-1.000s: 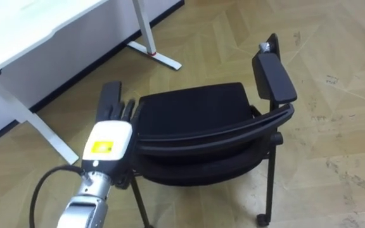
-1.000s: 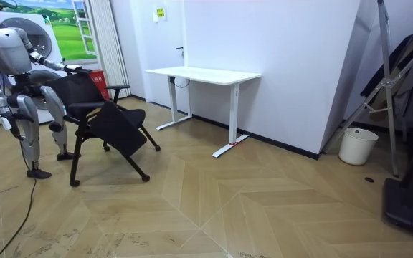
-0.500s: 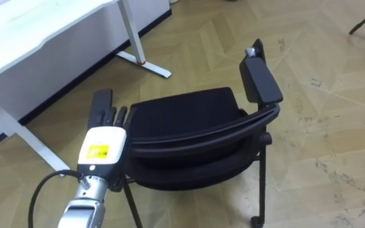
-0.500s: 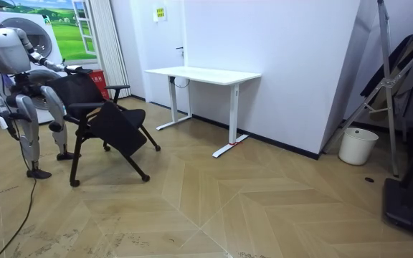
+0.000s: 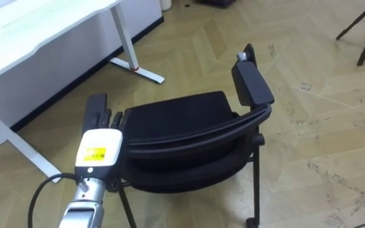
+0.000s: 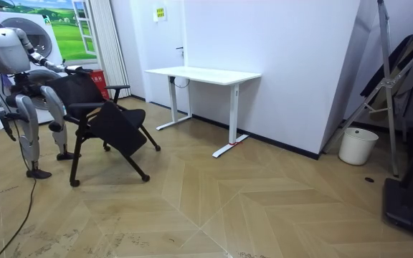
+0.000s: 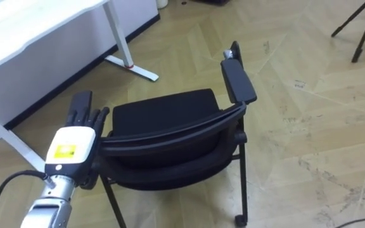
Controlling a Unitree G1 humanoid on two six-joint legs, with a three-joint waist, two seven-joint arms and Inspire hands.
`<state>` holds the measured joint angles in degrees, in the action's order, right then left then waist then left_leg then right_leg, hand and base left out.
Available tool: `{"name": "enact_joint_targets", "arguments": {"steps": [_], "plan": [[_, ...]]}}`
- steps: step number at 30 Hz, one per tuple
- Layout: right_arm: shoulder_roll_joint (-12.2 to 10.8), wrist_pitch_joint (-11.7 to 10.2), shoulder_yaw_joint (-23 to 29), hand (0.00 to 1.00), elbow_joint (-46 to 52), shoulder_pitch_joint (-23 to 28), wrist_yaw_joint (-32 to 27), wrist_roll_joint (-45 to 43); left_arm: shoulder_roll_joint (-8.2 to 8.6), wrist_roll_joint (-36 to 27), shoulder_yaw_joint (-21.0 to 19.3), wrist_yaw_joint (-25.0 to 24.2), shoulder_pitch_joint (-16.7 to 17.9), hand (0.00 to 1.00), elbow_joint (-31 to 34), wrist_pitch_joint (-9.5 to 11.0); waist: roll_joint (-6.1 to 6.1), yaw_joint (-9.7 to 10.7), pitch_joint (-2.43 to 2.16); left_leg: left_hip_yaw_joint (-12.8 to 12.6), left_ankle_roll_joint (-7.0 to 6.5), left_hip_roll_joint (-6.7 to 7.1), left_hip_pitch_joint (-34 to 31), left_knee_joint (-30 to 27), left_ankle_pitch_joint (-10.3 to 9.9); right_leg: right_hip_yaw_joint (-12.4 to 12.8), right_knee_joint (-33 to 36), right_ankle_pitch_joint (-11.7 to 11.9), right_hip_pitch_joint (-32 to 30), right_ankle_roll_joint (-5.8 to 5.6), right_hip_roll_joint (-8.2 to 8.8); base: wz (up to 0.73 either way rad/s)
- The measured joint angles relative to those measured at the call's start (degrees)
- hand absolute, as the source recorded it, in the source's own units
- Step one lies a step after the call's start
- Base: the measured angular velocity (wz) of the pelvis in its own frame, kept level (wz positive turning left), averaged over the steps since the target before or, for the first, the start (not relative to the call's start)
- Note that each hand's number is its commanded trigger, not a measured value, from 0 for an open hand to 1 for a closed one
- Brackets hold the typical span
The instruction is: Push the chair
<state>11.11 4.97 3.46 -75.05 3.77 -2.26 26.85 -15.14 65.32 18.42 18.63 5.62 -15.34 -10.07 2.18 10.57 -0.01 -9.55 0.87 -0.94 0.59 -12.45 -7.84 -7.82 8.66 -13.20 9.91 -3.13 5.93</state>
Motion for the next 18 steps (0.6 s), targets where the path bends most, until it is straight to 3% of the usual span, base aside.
{"name": "enact_joint_targets", "arguments": {"steps": [1,2,3,18], "plan": [[-0.05,0.0,0.01,0.0,0.0,-0.11,-0.2,-0.02,0.05,-0.02,0.02,0.0,-0.21,0.0,-0.02,0.0,0.06,0.01,0.04,0.01,0.0,0.0,-0.01,0.0,0.0,0.02,-0.01,0.0,-0.01,0.01,-0.01,0.0],[-0.1,-0.01,-0.03,0.0,0.0,-0.18,-0.27,0.08,0.16,-0.03,0.0,-0.01,-0.21,0.16,0.08,-0.02,0.1,-0.01,0.06,0.01,0.0,0.0,-0.06,0.01,-0.01,0.04,-0.02,-0.01,-0.05,0.01,-0.02,0.0],[-0.13,-0.01,-0.04,0.0,0.0,-0.21,-0.27,0.12,0.2,-0.02,0.0,-0.01,-0.21,1.0,0.13,-0.06,0.11,-0.01,0.07,0.01,0.0,0.0,-0.1,0.01,-0.01,0.04,-0.02,-0.01,-0.1,0.01,-0.02,0.0],[-1.53,-0.26,-0.14,0.0,0.1,-1.76,0.43,-2.28,0.33,-0.1,1.2,-1.52,0.08,1.0,3.49,-1.29,0.34,0.6,0.17,0.34,0.0,0.33,-1.36,0.09,-0.01,-0.19,-0.15,0.07,-0.84,0.09,0.08,0.01]]}}
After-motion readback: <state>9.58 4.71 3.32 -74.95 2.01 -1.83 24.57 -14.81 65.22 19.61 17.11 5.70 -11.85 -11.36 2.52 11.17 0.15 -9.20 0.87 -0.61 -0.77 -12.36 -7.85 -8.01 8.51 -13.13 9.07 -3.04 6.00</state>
